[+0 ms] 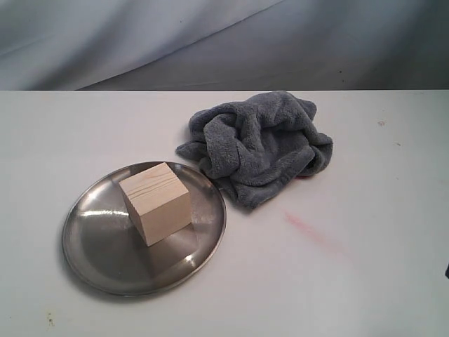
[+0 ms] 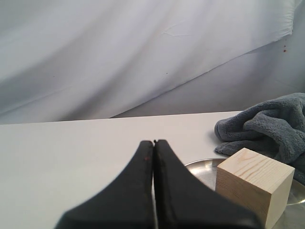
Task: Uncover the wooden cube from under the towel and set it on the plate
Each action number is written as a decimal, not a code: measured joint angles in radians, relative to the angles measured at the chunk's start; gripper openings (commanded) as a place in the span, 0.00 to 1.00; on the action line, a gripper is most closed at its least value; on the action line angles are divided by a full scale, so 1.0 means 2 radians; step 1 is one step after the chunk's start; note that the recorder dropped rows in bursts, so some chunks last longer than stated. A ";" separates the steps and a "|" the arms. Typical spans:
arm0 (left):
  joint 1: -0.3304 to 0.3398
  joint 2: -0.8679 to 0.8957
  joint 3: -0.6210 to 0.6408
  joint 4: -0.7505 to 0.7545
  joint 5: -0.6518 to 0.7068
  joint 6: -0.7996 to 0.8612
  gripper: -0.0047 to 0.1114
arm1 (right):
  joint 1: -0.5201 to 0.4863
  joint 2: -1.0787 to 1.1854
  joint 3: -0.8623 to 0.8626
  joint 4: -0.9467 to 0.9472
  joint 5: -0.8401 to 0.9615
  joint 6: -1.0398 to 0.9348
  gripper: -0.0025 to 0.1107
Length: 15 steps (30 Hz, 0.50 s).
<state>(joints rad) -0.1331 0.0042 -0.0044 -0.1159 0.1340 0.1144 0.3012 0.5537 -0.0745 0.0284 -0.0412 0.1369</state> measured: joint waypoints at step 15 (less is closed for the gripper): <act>0.000 0.000 0.000 0.000 0.000 0.000 0.04 | -0.026 -0.142 0.035 0.011 0.012 -0.028 0.03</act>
<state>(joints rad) -0.1331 0.0042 -0.0044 -0.1159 0.1340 0.1144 0.2497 0.2698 -0.0044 0.0508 -0.0174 0.0809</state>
